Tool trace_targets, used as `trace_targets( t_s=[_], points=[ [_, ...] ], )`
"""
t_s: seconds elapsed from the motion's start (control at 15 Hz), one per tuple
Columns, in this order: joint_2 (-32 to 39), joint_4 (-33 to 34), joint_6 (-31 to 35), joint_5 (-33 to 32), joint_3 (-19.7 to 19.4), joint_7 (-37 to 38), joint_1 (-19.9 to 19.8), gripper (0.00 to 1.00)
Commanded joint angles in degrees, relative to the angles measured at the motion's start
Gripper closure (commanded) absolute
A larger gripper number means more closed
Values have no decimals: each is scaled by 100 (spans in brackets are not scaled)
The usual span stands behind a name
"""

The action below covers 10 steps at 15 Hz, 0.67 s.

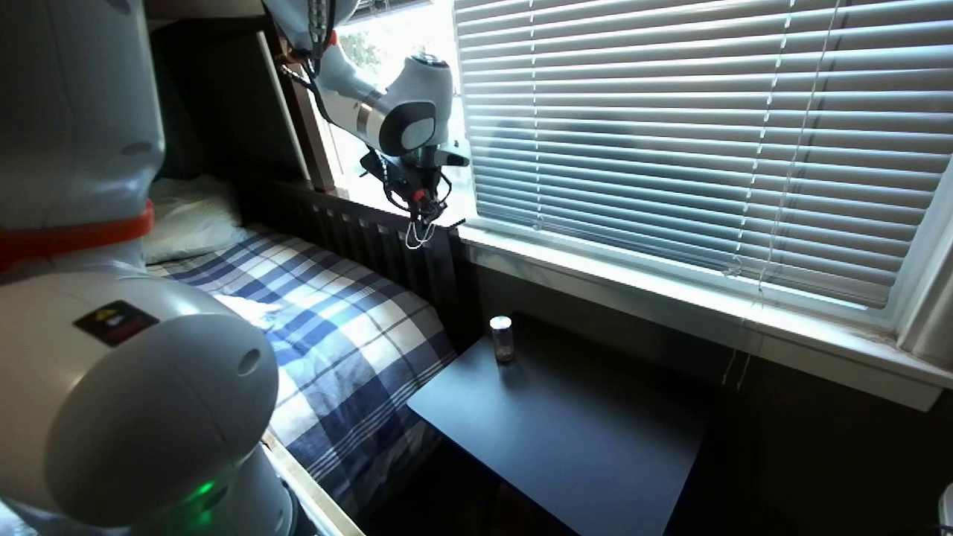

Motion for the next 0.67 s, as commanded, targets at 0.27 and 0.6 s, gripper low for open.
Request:
trace_targets(
  t_s=[0.27, 0.6],
  points=[
    [-945, -225, 914, -2569, -324, 1734, 861, 6],
    [-1504, 87, 629, -4841, -402, 3345, 1177, 0]
  ],
)
